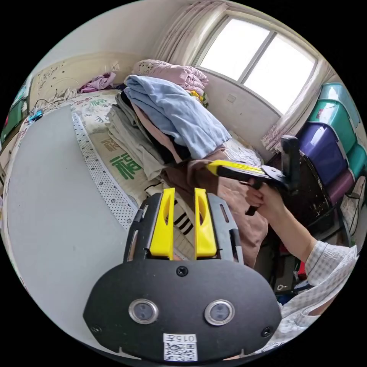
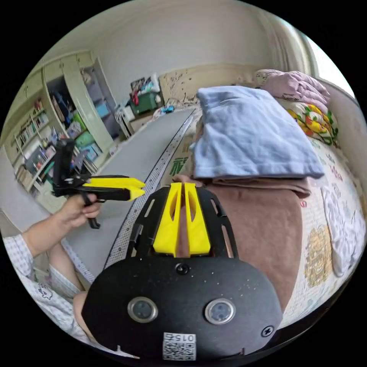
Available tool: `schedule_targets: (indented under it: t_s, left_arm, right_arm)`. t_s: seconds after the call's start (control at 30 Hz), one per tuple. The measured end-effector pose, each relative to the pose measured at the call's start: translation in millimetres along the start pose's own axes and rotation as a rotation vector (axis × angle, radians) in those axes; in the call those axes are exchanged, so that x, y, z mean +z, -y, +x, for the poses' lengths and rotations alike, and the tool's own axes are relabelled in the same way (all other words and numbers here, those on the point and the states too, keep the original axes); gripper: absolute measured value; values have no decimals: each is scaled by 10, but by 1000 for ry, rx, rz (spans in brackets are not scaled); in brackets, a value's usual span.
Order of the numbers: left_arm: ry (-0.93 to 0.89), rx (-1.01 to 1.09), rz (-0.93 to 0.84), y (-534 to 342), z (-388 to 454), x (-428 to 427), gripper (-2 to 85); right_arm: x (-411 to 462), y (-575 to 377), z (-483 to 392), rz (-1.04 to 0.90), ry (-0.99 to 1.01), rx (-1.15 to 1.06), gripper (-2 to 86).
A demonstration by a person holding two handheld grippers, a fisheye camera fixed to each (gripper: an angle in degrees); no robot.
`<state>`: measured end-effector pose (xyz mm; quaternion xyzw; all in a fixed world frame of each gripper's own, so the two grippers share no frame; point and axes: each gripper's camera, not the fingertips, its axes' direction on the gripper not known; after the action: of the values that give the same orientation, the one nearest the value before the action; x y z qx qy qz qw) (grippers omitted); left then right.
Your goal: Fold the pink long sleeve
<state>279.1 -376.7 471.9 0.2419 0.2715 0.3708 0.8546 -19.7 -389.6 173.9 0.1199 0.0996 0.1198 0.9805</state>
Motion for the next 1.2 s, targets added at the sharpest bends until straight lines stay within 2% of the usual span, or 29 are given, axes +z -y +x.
schedule_targets:
  t_s: [0.2,0.33,0.5,0.67,0.77,0.9,1.03,1.2]
  left_arm:
    - [-54,-241,-27,318,-295,644,116]
    - [-100,-416,57,278,-491,708,46]
    - [-137,-300,198,143,-196,96,11]
    - [-254,-173,414,-300,299,-1084,5]
    - [-261,-113,536,-700,464,-1938,3]
    - [-232,-110,694,-1329,447,-3072,1]
    - [-64,-93,879,-2210,481,-4478,-1]
    - [190,-63,1072,-3264,737,-5881,-3]
  right_arm:
    - [-885,-444,593,96,54,114,2]
    - [-1269,-580,733,118,18,112,2]
    - [-1959,-660,656,244,2,78,2]
    - [-3273,-758,291,494,-42,35,2]
    - [-4038,-863,98,621,-83,22,1]
    - [-4704,-1026,29,767,-38,42,1]
    - [-4972,-1142,76,843,98,111,-1]
    - [-4605,-1149,37,794,377,115,-1]
